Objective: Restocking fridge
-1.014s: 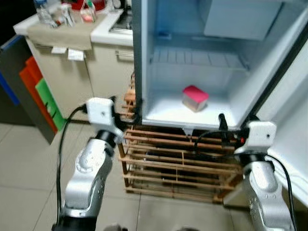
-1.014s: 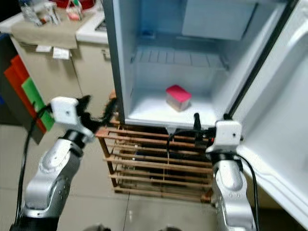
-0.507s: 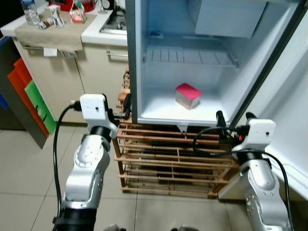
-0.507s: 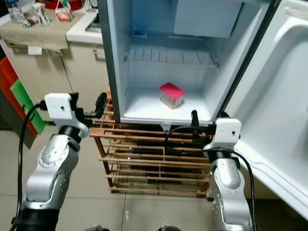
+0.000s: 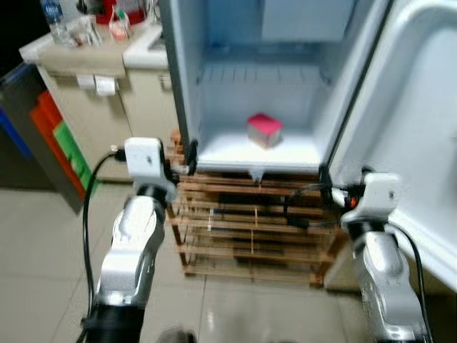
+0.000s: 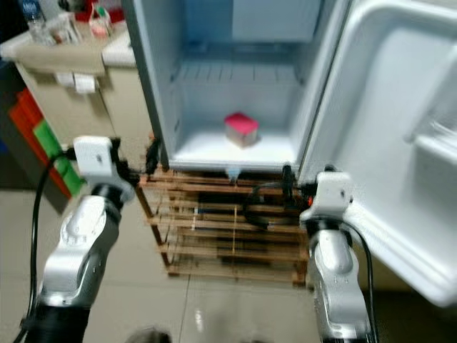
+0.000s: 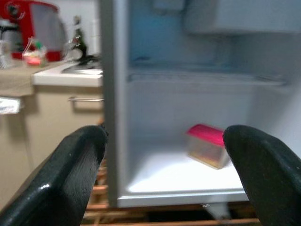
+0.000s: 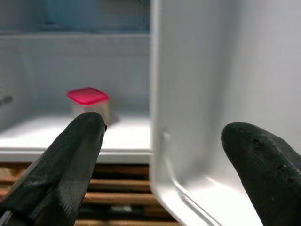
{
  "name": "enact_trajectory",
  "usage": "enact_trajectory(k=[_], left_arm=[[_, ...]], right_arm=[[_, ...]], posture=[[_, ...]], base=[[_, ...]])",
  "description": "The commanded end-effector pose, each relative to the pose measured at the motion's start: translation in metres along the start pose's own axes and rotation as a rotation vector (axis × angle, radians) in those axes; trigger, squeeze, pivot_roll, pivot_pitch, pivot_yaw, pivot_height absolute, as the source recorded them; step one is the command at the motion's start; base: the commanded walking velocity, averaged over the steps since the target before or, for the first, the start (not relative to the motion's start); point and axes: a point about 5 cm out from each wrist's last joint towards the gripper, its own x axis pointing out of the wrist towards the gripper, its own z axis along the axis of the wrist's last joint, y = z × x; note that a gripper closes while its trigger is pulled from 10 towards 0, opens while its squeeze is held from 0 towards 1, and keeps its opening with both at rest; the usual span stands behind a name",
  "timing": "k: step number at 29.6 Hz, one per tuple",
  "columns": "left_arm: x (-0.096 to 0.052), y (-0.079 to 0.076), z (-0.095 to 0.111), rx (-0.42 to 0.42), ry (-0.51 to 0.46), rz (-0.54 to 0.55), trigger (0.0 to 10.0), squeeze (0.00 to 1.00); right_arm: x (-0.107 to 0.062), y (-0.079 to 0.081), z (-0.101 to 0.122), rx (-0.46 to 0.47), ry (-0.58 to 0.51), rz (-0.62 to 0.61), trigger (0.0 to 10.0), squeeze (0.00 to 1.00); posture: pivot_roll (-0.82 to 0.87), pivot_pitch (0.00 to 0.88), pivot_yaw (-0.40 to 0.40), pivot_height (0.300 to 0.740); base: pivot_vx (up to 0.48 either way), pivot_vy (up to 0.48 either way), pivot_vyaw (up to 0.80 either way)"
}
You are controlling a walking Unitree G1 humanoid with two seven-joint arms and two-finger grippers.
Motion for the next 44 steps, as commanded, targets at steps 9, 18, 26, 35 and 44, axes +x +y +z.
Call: enact_trajectory(k=[9, 18, 26, 35, 44], left_arm=[[0.001, -0.001, -0.004, -0.009, 0.013, -0.025, 10.0, 0.0], [0.001, -0.003, -0.003, -0.022, 0.01, -0.034, 10.0, 0.0], [0.0, -0.003, -0.003, -0.027, -0.011, -0.027, 10.0, 0.0], [-0.001, -0.003, -0.004, -0.013, -0.016, -0.04, 10.0, 0.0], [0.006, 0.0, -0.019, 0.007, 0.044, -0.054, 10.0, 0.0]], right_arm=[[0.0, -0.002, 0.0, -0.011, -0.006, -0.003, 10.0, 0.0], [0.001, -0.001, -0.003, -0.012, 0.006, 0.009, 10.0, 0.0], [0.003, -0.002, -0.004, -0.029, 0.015, 0.025, 10.0, 0.0], [-0.004, 0.005, -0.012, -0.016, 0.049, 0.152, 10.0, 0.0], [-0.035, -0.013, -0.068, -0.181, 0.387, 0.263, 10.0, 0.0]], posture=[[-0.12, 0.0, 0.038, 0.74], [-0.11, 0.0, 0.027, 0.74], [-0.11, 0.0, 0.014, 0.74], [-0.11, 0.0, 0.013, 0.74], [-0.14, 0.0, 0.022, 0.74]], base=[[0.0, 0.0, 0.0], [-0.13, -0.228, 0.0], [-0.079, -0.145, 0.0], [0.0, 0.0, 0.0], [0.0, 0.0, 0.0]])
